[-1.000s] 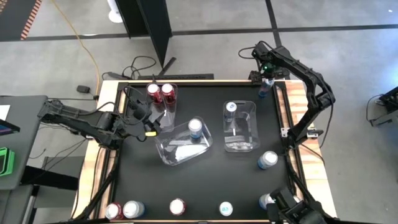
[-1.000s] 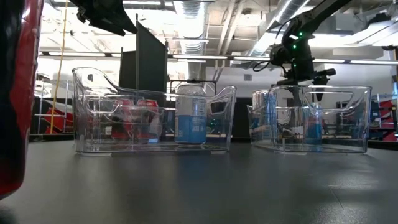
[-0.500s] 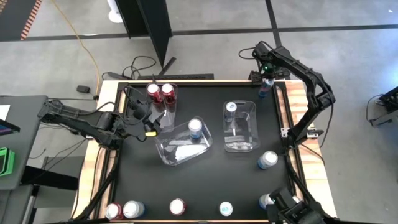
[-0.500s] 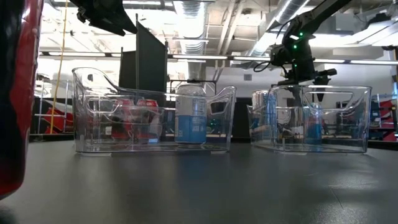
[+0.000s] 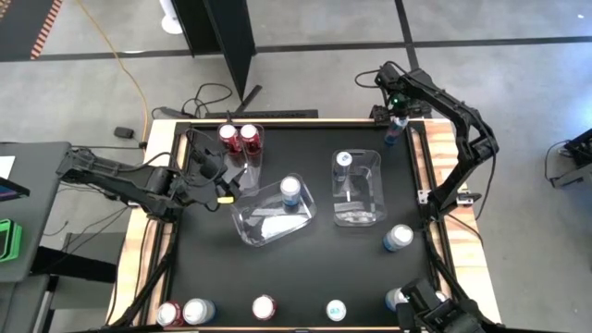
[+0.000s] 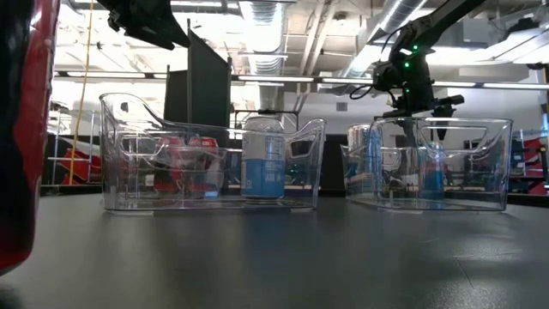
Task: Sort soda cans
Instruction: Put the top blue soda can into the right transparent bin
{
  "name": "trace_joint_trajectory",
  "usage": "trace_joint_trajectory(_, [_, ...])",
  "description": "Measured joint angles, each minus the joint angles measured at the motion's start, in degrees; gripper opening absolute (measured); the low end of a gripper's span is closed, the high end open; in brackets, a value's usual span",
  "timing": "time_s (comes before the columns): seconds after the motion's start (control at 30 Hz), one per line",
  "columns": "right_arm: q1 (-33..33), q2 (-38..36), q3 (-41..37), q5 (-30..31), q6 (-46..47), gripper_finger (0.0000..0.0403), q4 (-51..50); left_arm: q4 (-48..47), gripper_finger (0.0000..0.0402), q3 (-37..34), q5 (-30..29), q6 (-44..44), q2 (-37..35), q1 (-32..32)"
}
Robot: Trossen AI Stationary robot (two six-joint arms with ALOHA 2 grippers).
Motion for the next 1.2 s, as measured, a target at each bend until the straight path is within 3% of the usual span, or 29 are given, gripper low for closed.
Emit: trace_joint_trajectory(1.2, [0.00,-0.02,0.00,-0.01,0.39,0.0333,0.76,-0.17,0.0335,0.02,0.00,0.11,0.02,0.00])
